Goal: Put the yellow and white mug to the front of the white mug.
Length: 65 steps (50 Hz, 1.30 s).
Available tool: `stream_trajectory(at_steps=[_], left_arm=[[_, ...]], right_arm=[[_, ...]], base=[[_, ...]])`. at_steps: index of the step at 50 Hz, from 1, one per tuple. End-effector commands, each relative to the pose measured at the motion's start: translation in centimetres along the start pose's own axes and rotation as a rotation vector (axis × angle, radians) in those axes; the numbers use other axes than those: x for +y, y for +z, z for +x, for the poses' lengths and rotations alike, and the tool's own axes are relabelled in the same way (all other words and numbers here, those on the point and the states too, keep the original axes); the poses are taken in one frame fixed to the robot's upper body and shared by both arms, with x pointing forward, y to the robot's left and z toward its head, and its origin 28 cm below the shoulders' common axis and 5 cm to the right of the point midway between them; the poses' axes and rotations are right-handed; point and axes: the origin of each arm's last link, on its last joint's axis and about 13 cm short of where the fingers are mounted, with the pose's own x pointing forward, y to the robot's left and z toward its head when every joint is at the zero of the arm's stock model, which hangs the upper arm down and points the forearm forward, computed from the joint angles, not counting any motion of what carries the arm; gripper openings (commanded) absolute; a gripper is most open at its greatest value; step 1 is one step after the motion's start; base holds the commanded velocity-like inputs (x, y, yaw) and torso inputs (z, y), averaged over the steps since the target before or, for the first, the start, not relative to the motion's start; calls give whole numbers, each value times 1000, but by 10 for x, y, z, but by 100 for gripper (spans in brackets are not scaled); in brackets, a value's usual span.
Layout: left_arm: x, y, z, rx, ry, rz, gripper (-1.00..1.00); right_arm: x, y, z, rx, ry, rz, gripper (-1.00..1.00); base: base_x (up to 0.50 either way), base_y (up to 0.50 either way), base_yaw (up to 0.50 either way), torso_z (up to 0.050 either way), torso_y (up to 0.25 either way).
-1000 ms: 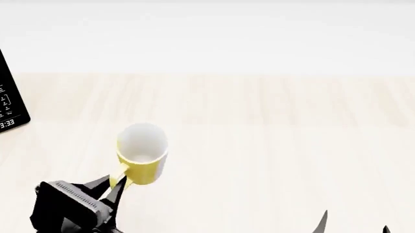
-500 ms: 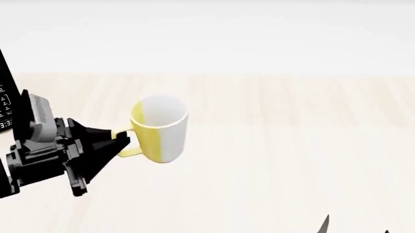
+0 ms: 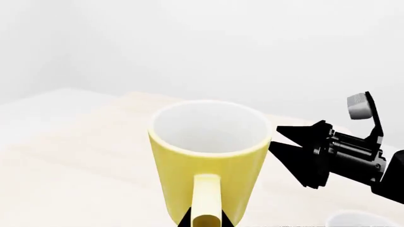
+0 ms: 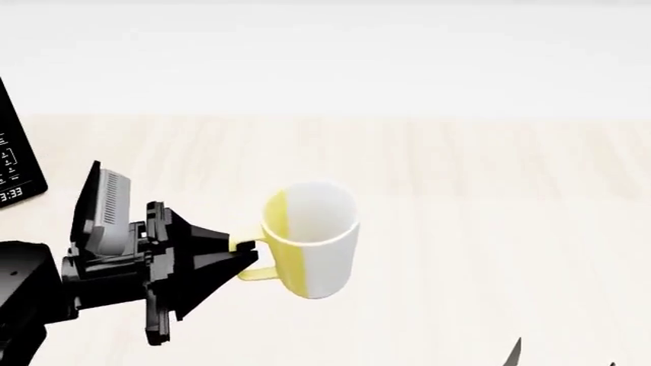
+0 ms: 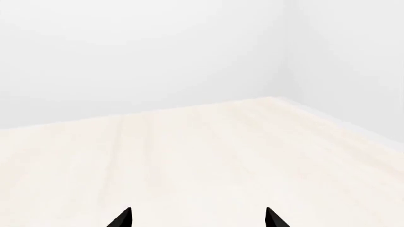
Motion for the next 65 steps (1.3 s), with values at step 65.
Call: stream_trajectory(at_steps=[65], left_arm=[[-27, -96, 12, 77, 6, -119, -100]], right_arm=[[2, 2, -2, -3, 16, 1, 100]], base=[[0, 0, 0, 0, 0]])
